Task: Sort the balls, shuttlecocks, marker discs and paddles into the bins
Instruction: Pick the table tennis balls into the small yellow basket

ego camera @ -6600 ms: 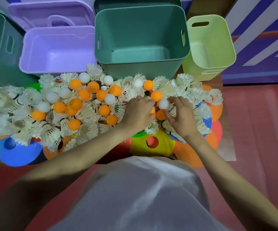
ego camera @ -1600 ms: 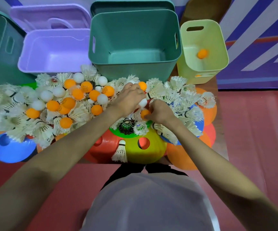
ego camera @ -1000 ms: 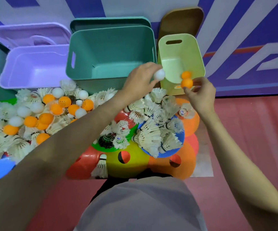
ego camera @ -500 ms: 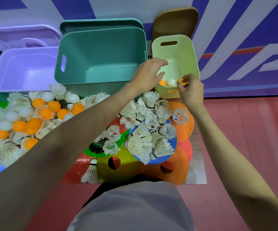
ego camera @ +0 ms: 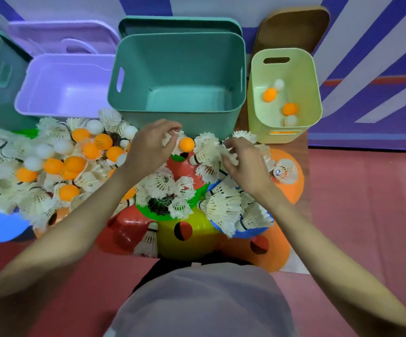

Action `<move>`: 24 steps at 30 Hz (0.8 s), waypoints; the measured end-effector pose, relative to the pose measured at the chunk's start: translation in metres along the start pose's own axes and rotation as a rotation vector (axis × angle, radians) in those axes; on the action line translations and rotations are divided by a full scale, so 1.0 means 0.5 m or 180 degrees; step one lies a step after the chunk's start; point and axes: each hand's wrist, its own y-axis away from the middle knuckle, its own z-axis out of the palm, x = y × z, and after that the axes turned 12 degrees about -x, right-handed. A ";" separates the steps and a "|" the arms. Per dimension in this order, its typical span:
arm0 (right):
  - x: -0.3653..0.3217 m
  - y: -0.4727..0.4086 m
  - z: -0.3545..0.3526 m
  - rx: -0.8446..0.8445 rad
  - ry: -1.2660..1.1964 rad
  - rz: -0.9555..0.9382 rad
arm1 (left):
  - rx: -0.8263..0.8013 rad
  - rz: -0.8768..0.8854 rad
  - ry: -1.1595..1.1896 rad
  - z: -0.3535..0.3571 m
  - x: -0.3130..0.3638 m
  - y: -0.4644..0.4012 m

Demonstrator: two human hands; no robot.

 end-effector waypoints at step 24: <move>-0.125 -0.148 0.068 -0.0367 0.1325 0.0256 | -0.0620 -0.0043 -0.0595 -0.005 -0.078 -0.013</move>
